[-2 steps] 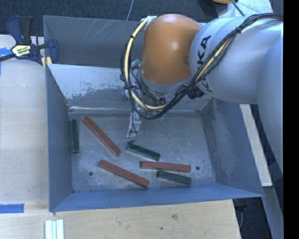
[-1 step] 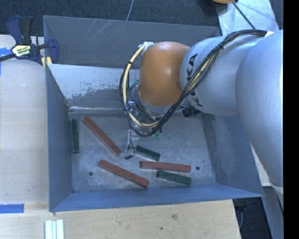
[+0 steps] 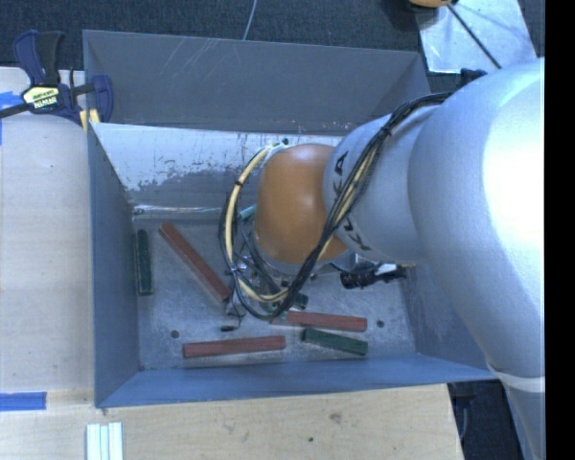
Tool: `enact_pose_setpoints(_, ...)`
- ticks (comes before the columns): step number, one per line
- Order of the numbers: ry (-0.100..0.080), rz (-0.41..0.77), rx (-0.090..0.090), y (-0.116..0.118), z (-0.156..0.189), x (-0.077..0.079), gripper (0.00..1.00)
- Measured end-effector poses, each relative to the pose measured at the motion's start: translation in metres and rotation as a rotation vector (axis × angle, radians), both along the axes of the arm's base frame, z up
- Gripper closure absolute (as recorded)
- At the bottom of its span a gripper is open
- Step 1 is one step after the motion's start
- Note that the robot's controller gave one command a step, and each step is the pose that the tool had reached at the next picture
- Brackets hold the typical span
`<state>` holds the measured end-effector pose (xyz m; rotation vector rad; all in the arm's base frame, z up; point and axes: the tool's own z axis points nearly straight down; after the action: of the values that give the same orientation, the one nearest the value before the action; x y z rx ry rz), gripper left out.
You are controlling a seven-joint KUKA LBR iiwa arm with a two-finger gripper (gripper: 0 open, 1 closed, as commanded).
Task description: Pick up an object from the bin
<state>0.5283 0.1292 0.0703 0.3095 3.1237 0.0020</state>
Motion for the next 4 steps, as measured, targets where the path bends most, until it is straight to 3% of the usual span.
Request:
enact_pose_setpoints(2, 0.006, 0.003, -0.001, -0.002, 0.005, -0.002, 1.0)
enact_pose_setpoints(3, -0.004, 0.047, 0.0, 0.005, 0.042, 0.027, 1.0)
enact_pose_setpoints(4, 0.001, -0.007, -0.002, -0.074, 0.072, -0.01, 0.0)
